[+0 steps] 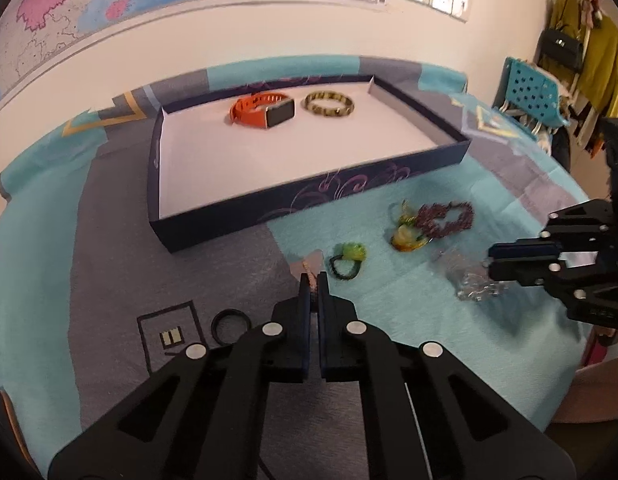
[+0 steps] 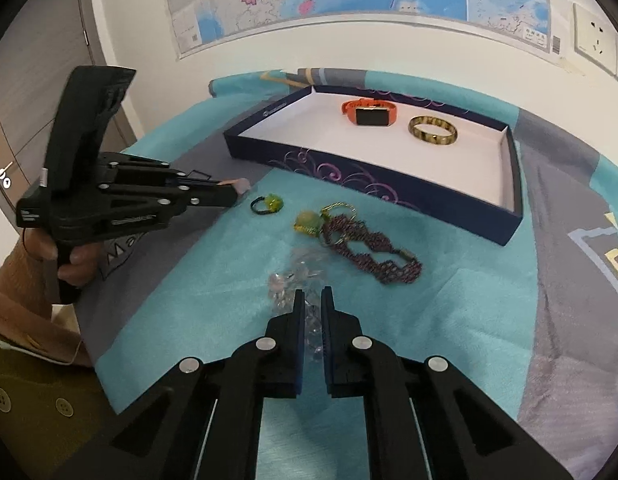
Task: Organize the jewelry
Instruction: 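Close the right tool on the crystal bracelet while the left tool grasps the pink ring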
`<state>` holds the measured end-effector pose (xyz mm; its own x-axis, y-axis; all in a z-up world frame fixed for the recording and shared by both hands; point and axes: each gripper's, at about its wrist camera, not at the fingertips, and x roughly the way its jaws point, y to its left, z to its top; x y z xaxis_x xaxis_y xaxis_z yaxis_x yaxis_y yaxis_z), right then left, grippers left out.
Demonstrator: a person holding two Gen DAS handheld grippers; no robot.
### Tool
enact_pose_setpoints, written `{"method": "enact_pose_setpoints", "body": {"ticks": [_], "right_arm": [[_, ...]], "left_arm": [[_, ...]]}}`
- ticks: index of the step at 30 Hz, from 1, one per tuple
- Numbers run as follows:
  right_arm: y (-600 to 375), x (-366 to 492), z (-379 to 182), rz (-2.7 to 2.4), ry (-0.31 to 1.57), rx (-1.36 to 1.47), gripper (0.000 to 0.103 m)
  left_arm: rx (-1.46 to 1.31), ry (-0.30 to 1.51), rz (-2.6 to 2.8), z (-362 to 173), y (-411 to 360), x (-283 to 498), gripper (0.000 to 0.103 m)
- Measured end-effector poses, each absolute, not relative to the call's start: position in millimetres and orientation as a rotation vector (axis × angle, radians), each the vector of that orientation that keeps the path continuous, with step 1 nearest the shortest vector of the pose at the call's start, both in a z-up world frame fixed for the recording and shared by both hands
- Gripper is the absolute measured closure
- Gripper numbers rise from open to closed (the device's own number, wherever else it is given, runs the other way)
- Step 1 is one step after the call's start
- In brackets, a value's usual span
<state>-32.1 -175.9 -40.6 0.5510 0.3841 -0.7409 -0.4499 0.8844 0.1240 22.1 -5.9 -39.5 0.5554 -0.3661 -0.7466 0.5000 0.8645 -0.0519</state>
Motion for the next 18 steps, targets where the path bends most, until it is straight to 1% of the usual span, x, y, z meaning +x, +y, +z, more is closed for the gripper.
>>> {"method": "enact_pose_setpoints", "body": {"ticks": [7,9,10,11,12,16,17,18], "right_arm": [[-182,-28,-31,0.508,0.832,-0.017,0.097],[-180,-27,-32,0.499,0.842,-0.011,0.094],[-179,-27,-32,0.503,0.831,0.001,0.08],[-178,-27,-32,0.506,0.829,0.002,0.057],[-176,-27,-33,0.505,0.831,-0.008,0.051],[-162,-23,-43,0.5,0.866,-0.059,0.049],[-158,-21,-46,0.492,0.876,-0.078,0.054],[-156,-21,-49,0.487,0.884,-0.088,0.06]], "left_arm": [[0.147,0.812,-0.535,-27,-1,20,0.099],[0.142,0.809,-0.539,-26,-1,19,0.099],[0.141,0.808,-0.541,-26,-1,19,0.099],[0.141,0.809,-0.54,-27,-1,19,0.1],[0.141,0.811,-0.541,-27,-1,19,0.099],[0.137,0.816,-0.543,-28,-1,19,0.1],[0.136,0.816,-0.542,-28,-1,19,0.1],[0.135,0.817,-0.542,-29,-1,19,0.1]]}}
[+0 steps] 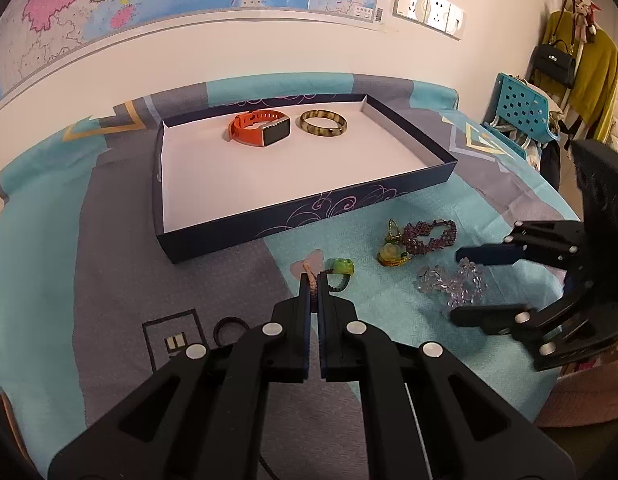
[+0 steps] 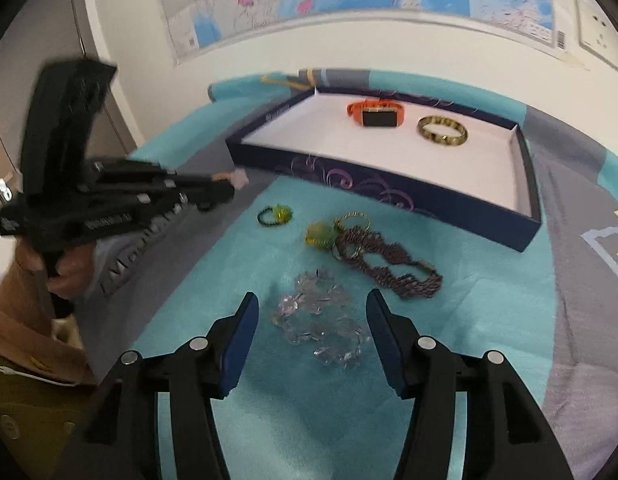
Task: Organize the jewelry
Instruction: 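Close the right tool on the crystal bracelet while the left tool grasps the pink ring, then carry the crystal bracelet and pink ring into the box and open both tools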
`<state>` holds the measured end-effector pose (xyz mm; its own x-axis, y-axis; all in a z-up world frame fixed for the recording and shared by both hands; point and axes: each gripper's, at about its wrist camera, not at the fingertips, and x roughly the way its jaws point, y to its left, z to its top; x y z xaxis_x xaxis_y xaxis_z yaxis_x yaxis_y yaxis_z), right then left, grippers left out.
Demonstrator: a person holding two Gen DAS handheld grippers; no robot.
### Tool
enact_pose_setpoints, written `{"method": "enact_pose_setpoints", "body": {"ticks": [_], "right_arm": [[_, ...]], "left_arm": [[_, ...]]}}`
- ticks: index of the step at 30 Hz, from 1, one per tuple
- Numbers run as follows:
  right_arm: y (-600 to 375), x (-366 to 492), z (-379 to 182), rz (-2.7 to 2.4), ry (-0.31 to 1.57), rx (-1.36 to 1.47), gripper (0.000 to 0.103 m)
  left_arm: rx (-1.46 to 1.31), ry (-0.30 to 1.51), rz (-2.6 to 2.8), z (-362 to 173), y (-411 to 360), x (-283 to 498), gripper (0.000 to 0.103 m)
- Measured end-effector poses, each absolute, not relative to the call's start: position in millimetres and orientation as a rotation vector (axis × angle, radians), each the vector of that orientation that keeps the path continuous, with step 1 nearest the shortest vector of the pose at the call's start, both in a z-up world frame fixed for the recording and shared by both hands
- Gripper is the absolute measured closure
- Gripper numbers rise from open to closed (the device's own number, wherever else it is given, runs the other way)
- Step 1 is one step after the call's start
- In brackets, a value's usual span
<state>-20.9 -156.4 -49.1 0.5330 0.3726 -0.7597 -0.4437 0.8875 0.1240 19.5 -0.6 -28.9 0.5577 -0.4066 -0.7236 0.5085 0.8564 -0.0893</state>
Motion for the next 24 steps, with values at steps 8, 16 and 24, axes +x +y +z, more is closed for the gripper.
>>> {"method": "enact_pose_setpoints", "body": {"ticks": [8,16,24], "right_arm": [[-167,-20,-41,0.516,0.869,-0.042,0.096],[-182,-12,-4,0.523,0.774,-0.009,0.096],[-198,22,35,0.469,0.661,-0.029,0.096]], "left_arm": [[0.132,0.813,-0.541,-27,1,22,0.099],[0.145,0.774,-0.538,-10,3,30,0.099],[0.19,0.716,-0.538,15,-5,52,0.099]]}}
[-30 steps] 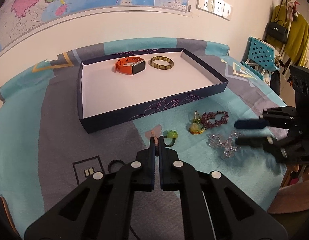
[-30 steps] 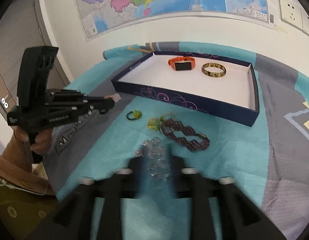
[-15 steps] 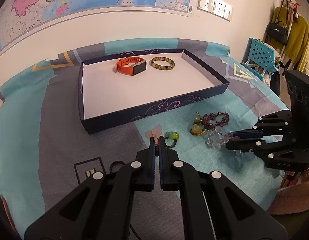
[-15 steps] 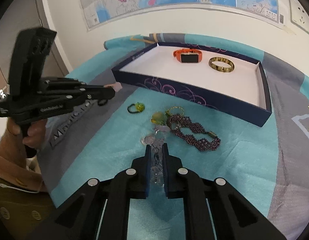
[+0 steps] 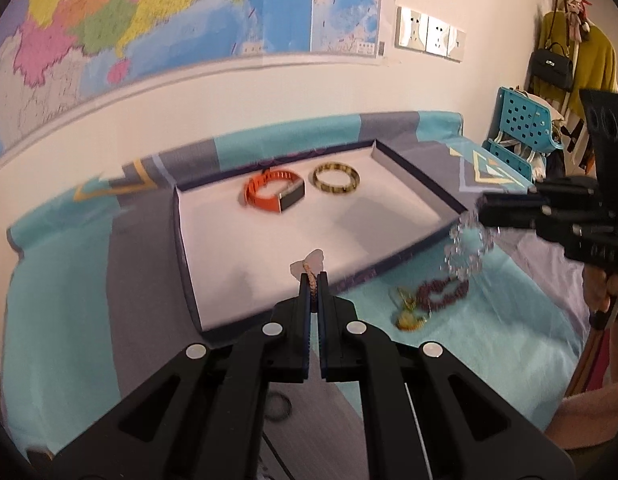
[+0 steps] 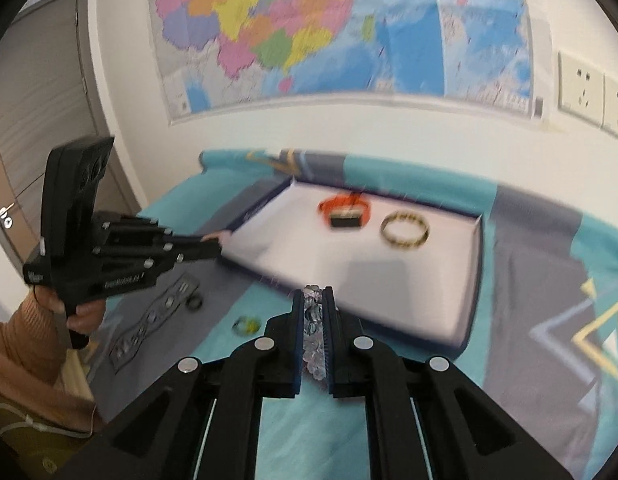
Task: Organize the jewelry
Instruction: 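Carry the crystal bracelet and pink ring into the box and open both tools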
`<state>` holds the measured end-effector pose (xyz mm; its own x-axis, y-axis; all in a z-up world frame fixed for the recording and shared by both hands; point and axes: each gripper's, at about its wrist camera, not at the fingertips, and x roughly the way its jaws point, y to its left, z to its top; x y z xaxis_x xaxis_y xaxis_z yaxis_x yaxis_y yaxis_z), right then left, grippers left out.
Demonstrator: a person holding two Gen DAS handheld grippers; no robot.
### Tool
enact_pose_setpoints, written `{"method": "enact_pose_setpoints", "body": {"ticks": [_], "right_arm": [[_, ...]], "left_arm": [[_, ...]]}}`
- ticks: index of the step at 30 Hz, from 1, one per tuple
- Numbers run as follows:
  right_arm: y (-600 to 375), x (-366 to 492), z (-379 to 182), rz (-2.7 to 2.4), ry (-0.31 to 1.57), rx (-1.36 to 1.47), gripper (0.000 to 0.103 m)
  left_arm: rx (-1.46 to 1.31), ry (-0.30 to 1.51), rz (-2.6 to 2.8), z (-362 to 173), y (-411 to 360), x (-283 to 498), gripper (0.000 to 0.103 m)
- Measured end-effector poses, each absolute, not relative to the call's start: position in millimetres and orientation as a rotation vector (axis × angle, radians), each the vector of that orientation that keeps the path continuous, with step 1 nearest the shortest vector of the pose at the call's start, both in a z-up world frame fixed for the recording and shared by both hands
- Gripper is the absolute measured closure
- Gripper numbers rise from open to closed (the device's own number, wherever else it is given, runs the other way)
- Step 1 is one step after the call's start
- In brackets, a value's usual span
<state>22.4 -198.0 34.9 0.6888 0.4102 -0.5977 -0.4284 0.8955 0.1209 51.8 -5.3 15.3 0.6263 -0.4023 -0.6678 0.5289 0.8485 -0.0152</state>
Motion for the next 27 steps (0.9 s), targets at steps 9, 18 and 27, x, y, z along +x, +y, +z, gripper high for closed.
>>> {"method": "enact_pose_setpoints", "body": {"ticks": [9,18,27], "right_arm": [[-198,78,44,0.42,0.633,-0.045,0.096],[-186,122,23,0.43,0.69,-0.011,0.096],[-188,150,1,0.419,0.755,0.042,0.096]], "left_arm": [[0.243,0.721,-0.537,17,-21,92,0.099],[0.288,0.783,-0.527,-7,-43,130,0.099],[0.298,0.847,-0.504,-27,-52,159,0.099]]}}
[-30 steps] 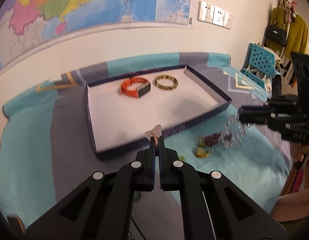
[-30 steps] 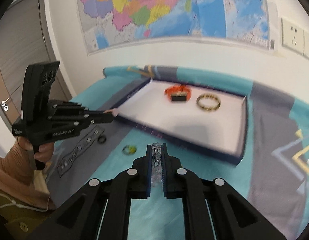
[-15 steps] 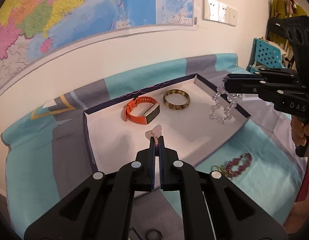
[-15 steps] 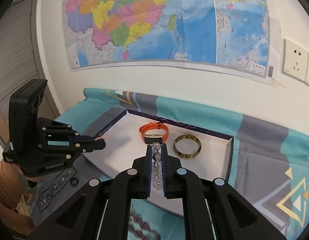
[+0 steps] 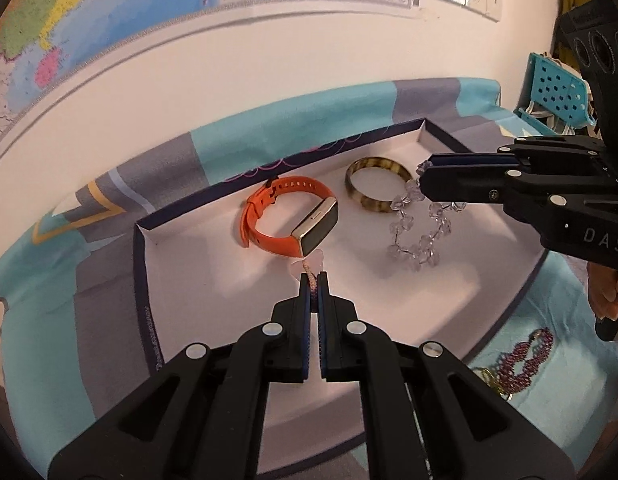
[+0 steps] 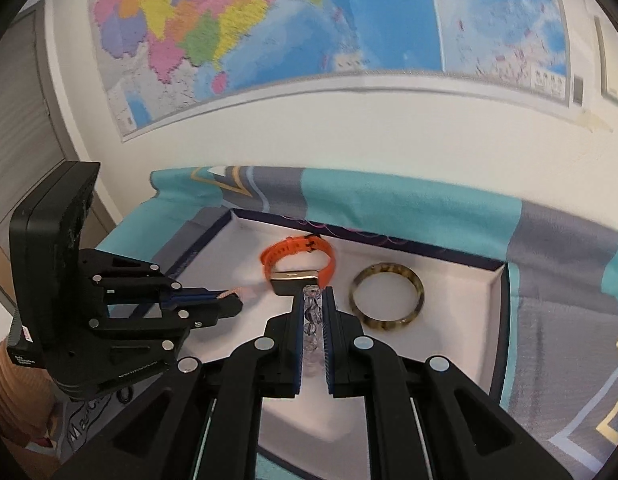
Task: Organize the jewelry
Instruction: 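Carry the crystal bracelet and pink ring into the box and open both tools, then move the left tool to the black ring while the right tool approaches the dark beaded necklace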
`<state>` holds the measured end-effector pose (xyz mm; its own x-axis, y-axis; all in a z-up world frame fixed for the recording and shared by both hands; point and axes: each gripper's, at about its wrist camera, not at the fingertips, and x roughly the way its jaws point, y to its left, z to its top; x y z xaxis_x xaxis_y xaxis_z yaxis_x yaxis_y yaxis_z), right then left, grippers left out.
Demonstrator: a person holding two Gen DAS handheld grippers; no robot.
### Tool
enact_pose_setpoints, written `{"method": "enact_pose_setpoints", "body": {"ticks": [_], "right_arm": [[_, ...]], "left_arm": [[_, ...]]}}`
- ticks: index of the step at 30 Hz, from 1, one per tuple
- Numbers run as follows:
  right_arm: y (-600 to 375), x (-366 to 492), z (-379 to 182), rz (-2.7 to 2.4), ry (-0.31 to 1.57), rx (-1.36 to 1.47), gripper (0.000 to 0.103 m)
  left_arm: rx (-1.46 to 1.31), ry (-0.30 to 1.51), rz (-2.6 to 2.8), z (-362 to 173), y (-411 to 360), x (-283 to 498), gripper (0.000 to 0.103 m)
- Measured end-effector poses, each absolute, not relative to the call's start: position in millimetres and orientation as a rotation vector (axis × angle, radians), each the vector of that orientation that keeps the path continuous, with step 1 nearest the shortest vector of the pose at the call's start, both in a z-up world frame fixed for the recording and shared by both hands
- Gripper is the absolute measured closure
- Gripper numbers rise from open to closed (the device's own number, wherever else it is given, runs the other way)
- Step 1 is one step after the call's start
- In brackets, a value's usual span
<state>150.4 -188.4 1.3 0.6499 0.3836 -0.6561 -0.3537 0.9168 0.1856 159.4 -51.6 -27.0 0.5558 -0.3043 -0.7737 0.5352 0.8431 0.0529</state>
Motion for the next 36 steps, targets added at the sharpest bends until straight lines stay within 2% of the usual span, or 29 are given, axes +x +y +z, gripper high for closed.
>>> {"method": "enact_pose_setpoints", "body": {"ticks": [10,14,18,20,22,24,36], "right_arm": [[-203,159,-18,0.326,0.82,0.028,0.094],[-209,152,-14,0.291,0.8,0.022,0.082],[-212,133,-3,0.306,0.763,0.008,0.076],[-212,116,4,0.34,0.739,0.002,0.067],[-210,97,9,0.373,0.716,-0.012,0.063],[-206,81,10,0.409,0.712,-0.03,0.062],[-186,21,-28,0.443,0.806,-0.146,0.062]], "left_arm": [[0.293,0.875,-0.497,-35,-58,169,0.093],[0.267,0.852,-0.49,-28,-50,162,0.084],[0.247,0.794,-0.48,-12,-35,145,0.075],[0.233,0.765,-0.476,-3,-27,132,0.07],[0.218,0.739,-0.474,3,-18,120,0.066],[0.2,0.716,-0.469,7,-9,104,0.062],[0.168,0.756,-0.409,-14,33,43,0.061]]}}
